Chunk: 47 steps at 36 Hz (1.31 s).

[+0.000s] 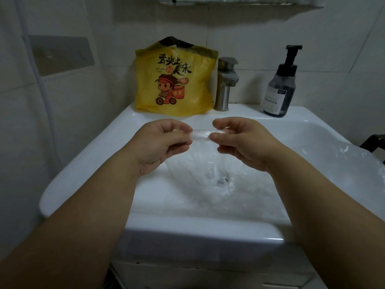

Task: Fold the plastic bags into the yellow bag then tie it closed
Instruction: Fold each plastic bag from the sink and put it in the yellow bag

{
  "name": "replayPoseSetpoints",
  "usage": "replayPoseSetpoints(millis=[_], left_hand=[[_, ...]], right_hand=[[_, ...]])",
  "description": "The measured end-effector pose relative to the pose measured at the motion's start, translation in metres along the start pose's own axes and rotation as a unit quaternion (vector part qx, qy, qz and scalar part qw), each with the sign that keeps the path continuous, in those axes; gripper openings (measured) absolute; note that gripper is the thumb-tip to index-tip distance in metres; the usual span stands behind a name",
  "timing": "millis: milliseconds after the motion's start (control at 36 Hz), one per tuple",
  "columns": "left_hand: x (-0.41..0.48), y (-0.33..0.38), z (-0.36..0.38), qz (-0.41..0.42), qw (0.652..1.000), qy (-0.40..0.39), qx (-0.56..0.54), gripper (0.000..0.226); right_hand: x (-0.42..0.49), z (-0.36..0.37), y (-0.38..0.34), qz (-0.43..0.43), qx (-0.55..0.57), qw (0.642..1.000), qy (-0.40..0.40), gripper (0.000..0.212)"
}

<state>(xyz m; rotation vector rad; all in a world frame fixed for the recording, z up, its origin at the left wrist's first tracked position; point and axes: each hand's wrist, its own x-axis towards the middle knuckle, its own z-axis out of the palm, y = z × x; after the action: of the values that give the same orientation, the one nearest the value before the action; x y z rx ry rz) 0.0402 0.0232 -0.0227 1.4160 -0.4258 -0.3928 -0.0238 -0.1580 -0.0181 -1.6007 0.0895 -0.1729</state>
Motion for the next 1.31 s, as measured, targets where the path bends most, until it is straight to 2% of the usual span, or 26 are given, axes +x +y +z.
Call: replayPoseSetpoints(millis=[83,194,278,333,361,389,417,444,500,528,611,722,806,917,972,1083,1306], left_hand=[[0.002,-0.002,0.000,0.000,1.000,0.005,-0.003,0.019],[0.004,-0.001,0.001,0.004,0.998,0.016,-0.053,0.020],[0.007,0.001,0.002,0.024,0.993,0.028,-0.117,0.012],[0.007,0.002,0.002,0.024,0.988,0.008,-0.152,0.008],[0.007,0.001,0.002,0.011,0.988,-0.015,-0.156,0.025],[0.007,-0.001,0.003,-0.019,0.991,-0.042,-0.127,0.052],[0.006,-0.005,0.005,-0.045,0.995,-0.063,-0.063,0.074],[0.003,-0.009,0.008,-0.059,0.994,-0.089,0.019,0.083],[0.000,-0.015,0.018,-0.054,0.981,-0.128,0.133,0.074],[0.000,-0.015,0.020,-0.047,0.980,-0.122,0.149,0.069],[0.002,-0.013,0.022,-0.030,0.989,-0.064,0.129,0.046],[0.008,-0.012,0.015,0.001,0.995,-0.018,0.103,0.046],[0.009,-0.008,0.014,0.022,0.997,0.050,0.061,0.045],[0.010,-0.008,0.011,0.062,0.985,0.148,0.056,0.036],[0.009,-0.008,0.009,0.078,0.981,0.170,0.060,0.031],[0.006,-0.008,0.006,0.094,0.977,0.179,0.071,0.033],[-0.009,0.007,0.006,0.096,0.983,0.130,0.092,0.027]], right_hand=[[0.000,0.000,0.002,0.020,-0.052,0.998,-0.013,0.025],[-0.001,0.004,0.002,0.034,-0.081,0.996,-0.034,0.009],[-0.003,0.011,0.002,0.006,-0.090,0.996,-0.027,0.018],[-0.004,0.018,0.003,-0.034,-0.088,0.996,0.000,0.021],[-0.004,0.021,0.003,-0.049,-0.079,0.996,0.011,0.022],[-0.004,0.024,0.005,-0.058,-0.069,0.996,0.012,0.021],[-0.004,0.026,0.006,-0.063,-0.066,0.996,0.007,0.020],[-0.004,0.028,0.008,-0.065,-0.071,0.995,-0.004,0.018],[-0.006,0.032,0.010,-0.066,-0.095,0.993,-0.030,0.014],[-0.006,0.034,0.011,-0.068,-0.106,0.991,-0.042,0.013],[-0.006,0.035,0.012,-0.070,-0.122,0.988,-0.056,0.014],[-0.004,0.032,0.009,-0.047,-0.119,0.990,-0.051,0.018],[-0.003,0.029,0.006,-0.027,-0.100,0.993,-0.051,0.016],[-0.002,0.026,0.005,-0.005,-0.074,0.995,-0.063,0.015],[-0.003,0.024,0.006,0.003,-0.067,0.995,-0.068,0.015],[-0.006,0.020,0.006,0.030,-0.038,0.995,-0.085,0.016],[-0.013,0.011,-0.012,0.060,-0.027,0.993,-0.101,0.014]])
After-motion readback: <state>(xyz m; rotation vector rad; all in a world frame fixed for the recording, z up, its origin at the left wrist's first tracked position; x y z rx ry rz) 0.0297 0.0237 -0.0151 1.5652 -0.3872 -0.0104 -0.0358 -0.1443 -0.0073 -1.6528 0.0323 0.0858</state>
